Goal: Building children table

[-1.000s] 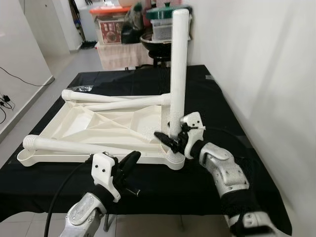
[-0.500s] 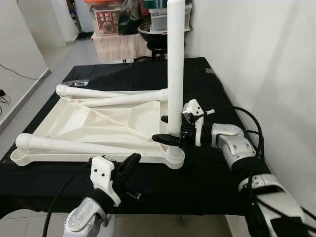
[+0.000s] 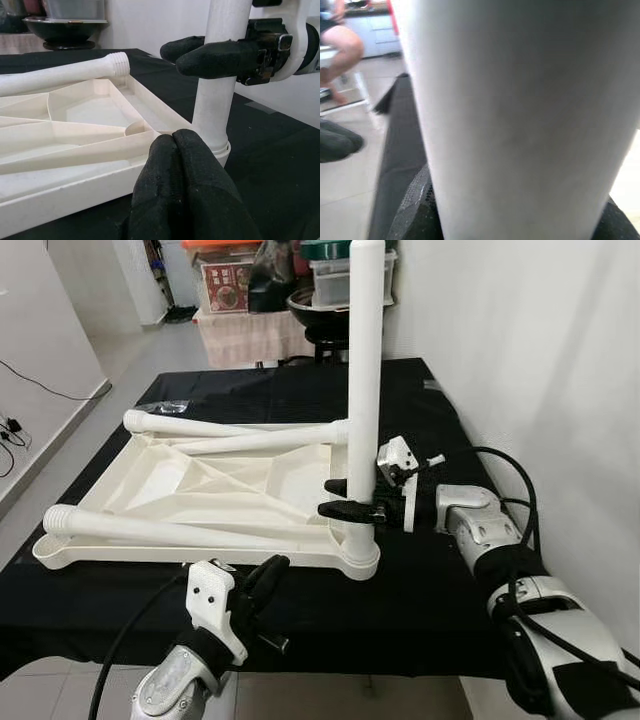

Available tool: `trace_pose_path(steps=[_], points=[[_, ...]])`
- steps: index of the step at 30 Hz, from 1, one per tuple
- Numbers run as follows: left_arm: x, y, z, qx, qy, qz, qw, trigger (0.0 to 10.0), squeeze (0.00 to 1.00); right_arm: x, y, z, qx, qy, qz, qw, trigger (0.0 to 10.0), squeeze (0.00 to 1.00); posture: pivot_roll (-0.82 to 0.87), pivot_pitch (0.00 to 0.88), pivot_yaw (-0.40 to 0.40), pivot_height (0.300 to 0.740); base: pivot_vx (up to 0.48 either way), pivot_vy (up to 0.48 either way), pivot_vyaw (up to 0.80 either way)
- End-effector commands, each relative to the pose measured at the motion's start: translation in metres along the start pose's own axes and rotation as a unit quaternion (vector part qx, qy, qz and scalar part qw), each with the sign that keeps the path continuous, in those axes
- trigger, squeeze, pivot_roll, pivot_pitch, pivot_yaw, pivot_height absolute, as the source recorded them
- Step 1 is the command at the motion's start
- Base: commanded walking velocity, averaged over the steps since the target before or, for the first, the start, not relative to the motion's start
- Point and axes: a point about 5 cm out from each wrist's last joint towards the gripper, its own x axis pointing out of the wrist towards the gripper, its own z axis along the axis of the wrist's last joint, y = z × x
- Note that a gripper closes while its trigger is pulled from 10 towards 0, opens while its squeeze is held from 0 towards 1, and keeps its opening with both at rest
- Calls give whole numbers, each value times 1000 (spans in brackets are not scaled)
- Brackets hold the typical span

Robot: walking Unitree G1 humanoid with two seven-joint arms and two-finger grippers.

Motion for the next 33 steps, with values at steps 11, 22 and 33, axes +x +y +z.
trace_pose_path(steps=[11,22,33], points=[[-1,7,-2,-1,5,3,1000,10000,0,15,48,-44,122,5,-344,931,0,0,11,22,18,740,0,0,0],[7,17,-5,12,8,13,1000,10000,0,42,49,-34,53,41,-295,953,10000,1000,28,0,29,740,0,0,0],[8,12,-5,6,5,5,1000,10000,0,28,33,-6,-24,-7,-42,999,10000,0,36,0,19,740,0,0,0]])
